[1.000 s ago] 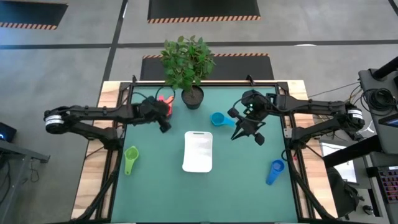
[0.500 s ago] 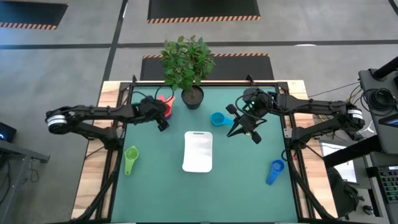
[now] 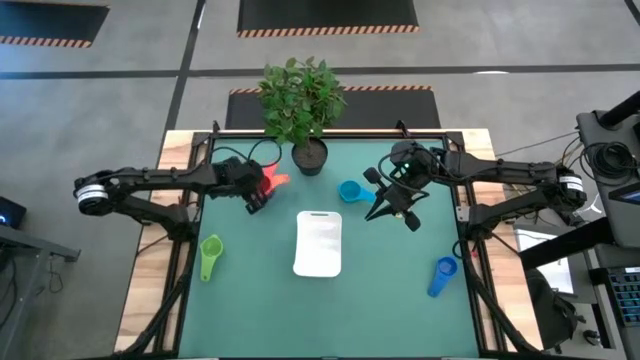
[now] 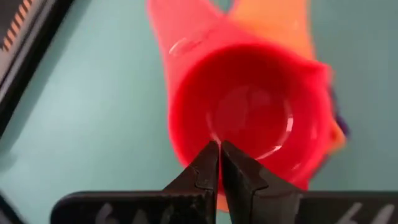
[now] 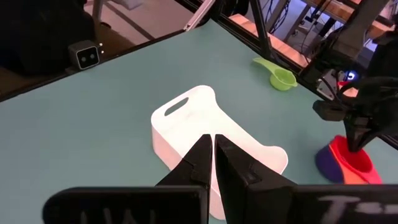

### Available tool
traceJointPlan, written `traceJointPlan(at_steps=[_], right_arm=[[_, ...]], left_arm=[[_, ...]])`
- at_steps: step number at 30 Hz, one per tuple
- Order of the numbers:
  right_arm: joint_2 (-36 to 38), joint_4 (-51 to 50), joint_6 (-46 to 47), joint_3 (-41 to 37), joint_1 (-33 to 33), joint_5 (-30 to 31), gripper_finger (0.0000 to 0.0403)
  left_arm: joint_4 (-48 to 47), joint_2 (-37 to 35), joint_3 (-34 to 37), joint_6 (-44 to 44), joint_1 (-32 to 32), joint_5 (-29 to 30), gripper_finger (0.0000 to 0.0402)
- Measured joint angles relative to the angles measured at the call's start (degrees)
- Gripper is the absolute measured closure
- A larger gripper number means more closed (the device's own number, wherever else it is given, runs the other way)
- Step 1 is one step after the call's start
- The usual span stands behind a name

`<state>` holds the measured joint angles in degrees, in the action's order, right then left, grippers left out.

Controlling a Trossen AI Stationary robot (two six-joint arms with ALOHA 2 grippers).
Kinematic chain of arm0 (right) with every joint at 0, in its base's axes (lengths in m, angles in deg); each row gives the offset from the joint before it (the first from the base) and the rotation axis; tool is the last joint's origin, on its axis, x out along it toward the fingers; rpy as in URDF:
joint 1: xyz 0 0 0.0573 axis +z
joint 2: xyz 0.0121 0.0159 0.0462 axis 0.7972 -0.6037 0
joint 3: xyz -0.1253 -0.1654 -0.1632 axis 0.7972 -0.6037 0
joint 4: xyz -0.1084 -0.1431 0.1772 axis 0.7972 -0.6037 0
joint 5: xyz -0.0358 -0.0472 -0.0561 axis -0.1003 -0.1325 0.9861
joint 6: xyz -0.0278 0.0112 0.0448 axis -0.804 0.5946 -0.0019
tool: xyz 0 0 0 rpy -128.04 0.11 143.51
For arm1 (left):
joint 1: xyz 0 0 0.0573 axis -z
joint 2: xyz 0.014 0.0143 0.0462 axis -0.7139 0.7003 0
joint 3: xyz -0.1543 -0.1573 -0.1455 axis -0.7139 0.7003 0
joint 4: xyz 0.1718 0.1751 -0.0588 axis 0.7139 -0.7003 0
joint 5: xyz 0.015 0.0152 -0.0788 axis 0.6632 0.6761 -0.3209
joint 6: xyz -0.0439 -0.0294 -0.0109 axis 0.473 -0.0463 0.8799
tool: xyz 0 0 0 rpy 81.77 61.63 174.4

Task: Nest measuring cups in basket
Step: Stack the red measuring cup on top of the orange measuring cup

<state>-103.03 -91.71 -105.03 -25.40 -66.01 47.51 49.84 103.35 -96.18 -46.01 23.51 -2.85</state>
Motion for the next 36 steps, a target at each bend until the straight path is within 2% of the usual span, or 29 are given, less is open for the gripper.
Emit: traceJointPlan(at_steps=[8,13,23,26,36], right_arm=[[0.00,-0.06,0.02,0.00,0.00,0.00,0.0394],[0.00,-0.52,-0.03,0.00,0.00,0.02,0.0394],[0.02,-1.34,-0.60,-0.02,0.00,0.03,0.0394],[0.02,-1.47,-0.62,-0.02,0.00,0.02,0.0394],[0.02,-1.72,-1.34,-0.04,0.00,0.02,0.0394]], left_arm=[[-6.27,-0.18,-4.02,0.26,0.00,0.00,0.0402],[-6.21,-0.44,-6.12,0.07,-0.09,0.02,0.0402],[12.60,-0.48,-2.06,-5.01,-4.78,-0.10,0.0402],[17.07,-0.17,-0.22,-6.12,-7.31,-2.17,0.0402],[23.19,2.45,4.49,-6.13,-11.22,-5.58,0.0402]])
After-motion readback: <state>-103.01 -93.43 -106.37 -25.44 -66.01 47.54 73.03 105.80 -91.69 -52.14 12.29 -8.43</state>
